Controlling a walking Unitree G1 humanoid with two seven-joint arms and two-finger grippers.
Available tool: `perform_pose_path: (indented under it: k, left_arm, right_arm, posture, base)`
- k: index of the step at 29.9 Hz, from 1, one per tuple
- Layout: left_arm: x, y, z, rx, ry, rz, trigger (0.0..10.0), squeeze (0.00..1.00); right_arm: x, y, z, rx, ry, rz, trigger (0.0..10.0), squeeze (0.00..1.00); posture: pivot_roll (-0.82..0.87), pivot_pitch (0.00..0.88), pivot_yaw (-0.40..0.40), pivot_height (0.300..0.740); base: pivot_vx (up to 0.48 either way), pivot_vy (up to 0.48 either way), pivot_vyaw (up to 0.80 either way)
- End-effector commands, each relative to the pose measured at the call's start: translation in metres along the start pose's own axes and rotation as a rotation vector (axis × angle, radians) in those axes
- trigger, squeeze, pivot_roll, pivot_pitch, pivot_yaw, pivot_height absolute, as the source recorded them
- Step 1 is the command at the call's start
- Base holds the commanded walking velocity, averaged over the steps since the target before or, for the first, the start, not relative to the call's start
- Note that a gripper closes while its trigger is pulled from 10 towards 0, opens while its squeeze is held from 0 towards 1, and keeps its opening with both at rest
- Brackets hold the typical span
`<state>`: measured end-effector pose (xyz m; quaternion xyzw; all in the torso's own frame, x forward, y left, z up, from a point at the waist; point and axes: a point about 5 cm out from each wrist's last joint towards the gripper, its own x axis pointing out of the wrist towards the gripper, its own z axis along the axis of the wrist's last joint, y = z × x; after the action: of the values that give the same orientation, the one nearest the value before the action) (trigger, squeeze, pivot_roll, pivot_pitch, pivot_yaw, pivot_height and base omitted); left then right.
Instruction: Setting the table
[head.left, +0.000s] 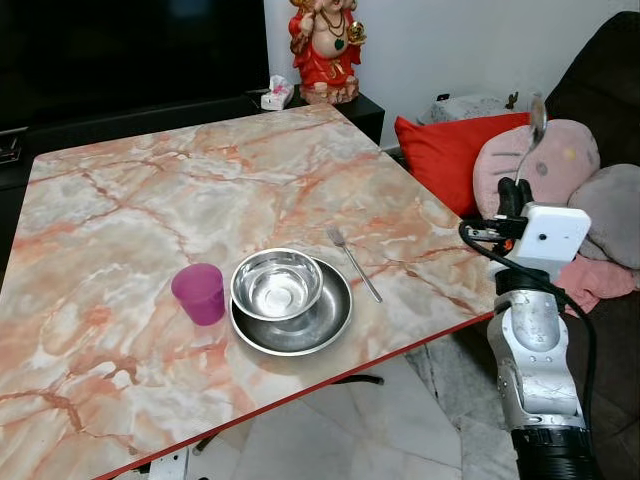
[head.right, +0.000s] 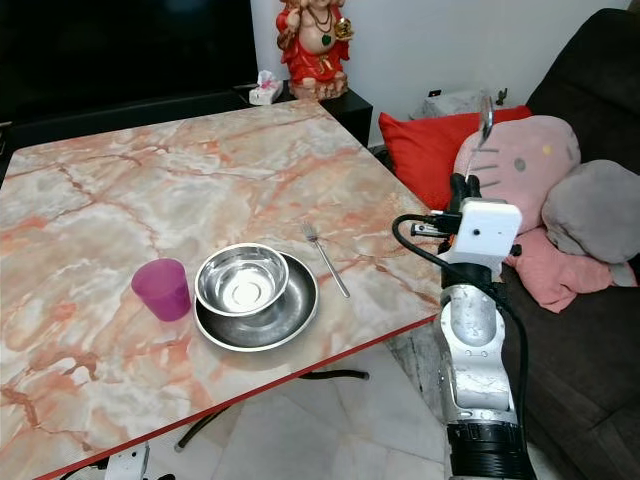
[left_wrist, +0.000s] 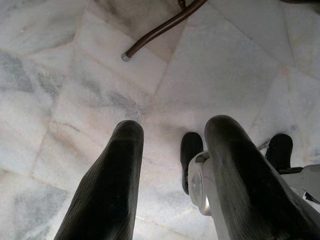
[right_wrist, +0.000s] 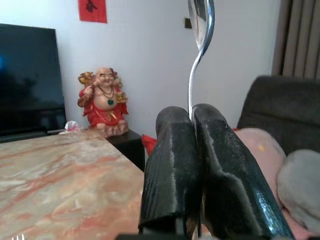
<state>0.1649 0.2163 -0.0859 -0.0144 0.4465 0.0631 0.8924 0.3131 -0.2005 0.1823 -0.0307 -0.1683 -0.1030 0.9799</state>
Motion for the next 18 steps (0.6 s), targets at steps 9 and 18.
perform_pose_path:
  k: [9,18]
  left_arm:
    - [-0.002,0.011,-0.006,0.01,0.035,0.03,10.0,0.0]
    - [-0.003,0.014,-0.007,-0.002,0.043,0.046,10.0,0.0]
  right_arm:
    - [0.003,-0.004,-0.002,0.057,0.041,-0.006,10.0,0.0]
    - [0.004,-0.002,-0.002,0.065,0.046,0.006,10.0,0.0]
  posture:
    - [0.03,0.0,0.001,0.74]
    - [0.03,0.0,0.0,0.74]
  base:
    - [0.0,0.0,0.0]
    - [0.085,0.0,0.0]
